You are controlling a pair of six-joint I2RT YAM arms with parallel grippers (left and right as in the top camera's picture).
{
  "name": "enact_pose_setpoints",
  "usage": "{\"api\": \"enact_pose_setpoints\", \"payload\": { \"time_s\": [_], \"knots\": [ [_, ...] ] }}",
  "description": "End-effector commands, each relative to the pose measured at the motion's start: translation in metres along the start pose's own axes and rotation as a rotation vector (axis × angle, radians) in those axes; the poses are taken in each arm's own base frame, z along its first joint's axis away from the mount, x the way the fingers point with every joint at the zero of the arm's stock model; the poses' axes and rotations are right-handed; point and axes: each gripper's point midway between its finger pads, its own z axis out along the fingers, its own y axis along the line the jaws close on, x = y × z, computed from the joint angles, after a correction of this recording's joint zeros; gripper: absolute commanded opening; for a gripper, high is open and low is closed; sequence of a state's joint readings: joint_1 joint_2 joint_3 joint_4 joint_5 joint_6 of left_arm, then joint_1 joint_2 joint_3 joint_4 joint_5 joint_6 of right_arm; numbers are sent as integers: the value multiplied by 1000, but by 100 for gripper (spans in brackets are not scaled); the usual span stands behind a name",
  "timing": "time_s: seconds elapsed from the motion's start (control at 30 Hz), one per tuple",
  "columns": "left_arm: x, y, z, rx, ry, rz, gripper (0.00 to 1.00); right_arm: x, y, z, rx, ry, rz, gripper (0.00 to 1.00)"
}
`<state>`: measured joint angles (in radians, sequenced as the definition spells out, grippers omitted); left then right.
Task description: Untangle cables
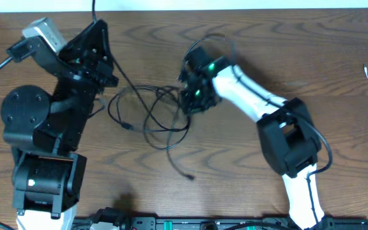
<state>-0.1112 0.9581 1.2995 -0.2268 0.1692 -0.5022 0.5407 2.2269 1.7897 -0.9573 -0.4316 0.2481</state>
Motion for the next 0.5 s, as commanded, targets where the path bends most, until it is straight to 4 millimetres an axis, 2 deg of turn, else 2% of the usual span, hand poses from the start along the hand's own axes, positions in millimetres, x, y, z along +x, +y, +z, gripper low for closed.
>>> {"api": "enact_pose_setpoints", "payload": {
  "time_s": [0.0,0.1,0.13,0.23,0.3,0.4,0.47],
  "knots": [
    [4,30,-4,-129,19,-20,8,-44,-24,-78,136,-201,-52,1],
    [38,63,-2,-252,154,-42,7,-66,-33,-136,185,-324,-42,1],
    [55,77,-2,-303,222,-53,8,-73,-34,-161,187,-380,-41,1],
    [85,99,-1,-386,342,-72,8,-86,-32,-220,175,-513,-48,1],
    [106,111,1,-429,426,-86,7,-89,-23,-255,141,-585,-95,1],
    [134,124,5,-467,536,-111,7,-83,-5,-294,91,-660,-176,1],
    [152,131,8,-486,611,-130,7,-77,3,-307,91,-683,-206,1]
  ]
}}
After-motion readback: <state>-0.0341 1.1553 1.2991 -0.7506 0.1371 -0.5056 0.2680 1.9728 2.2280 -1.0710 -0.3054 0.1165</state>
